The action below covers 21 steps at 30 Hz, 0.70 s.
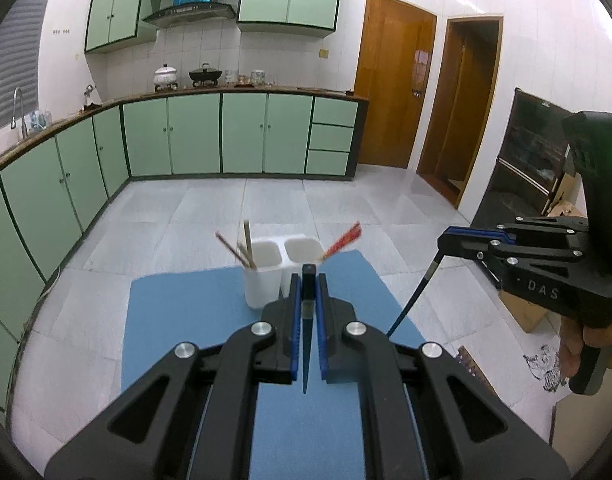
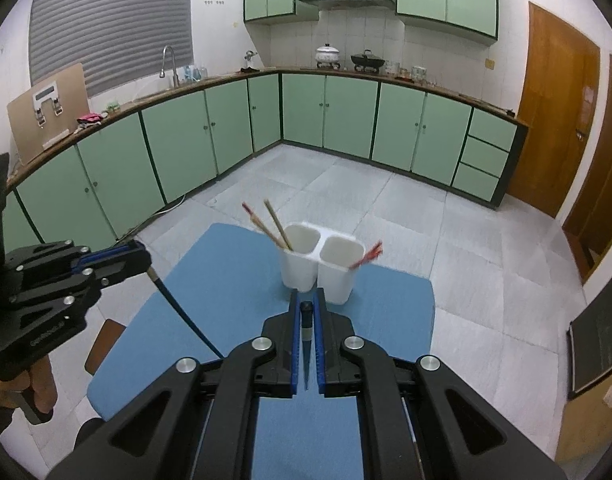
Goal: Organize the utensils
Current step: 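Lift both black chopsticks and carry them over the white holder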
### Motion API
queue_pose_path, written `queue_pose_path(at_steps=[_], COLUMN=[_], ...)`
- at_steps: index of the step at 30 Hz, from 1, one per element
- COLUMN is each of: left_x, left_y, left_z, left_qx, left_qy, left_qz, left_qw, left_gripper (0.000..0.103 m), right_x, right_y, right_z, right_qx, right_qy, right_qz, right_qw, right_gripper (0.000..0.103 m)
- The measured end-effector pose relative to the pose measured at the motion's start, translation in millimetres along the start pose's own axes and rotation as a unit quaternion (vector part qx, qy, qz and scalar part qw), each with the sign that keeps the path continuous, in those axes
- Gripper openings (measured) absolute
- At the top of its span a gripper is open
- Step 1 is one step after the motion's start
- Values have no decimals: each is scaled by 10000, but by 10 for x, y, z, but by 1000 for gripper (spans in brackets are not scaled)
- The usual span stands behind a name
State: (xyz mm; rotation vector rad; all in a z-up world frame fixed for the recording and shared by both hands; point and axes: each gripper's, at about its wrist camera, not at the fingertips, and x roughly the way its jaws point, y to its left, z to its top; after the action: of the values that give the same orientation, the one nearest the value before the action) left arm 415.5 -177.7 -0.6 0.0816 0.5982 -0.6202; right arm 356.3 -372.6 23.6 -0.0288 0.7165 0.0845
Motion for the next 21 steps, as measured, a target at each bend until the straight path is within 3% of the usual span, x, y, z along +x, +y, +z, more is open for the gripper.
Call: queue_pose_path(at_steps=[12,21], left_x=[282,679], left_y=[15,134], left_z=[759,1113], left_qx=[53,-33], left_qy=[-362,-441], left_qz=[197,317], left_qw=[9991,9985], left_gripper=[6,6], right_x=[165,497], right_y=[-145,-253], right_z=[714,1212], right_qx=[196,323], right_qy=[-189,-335], right_qz=[-41,-160], right_qw=[9996,9988], right_gripper=[6,6])
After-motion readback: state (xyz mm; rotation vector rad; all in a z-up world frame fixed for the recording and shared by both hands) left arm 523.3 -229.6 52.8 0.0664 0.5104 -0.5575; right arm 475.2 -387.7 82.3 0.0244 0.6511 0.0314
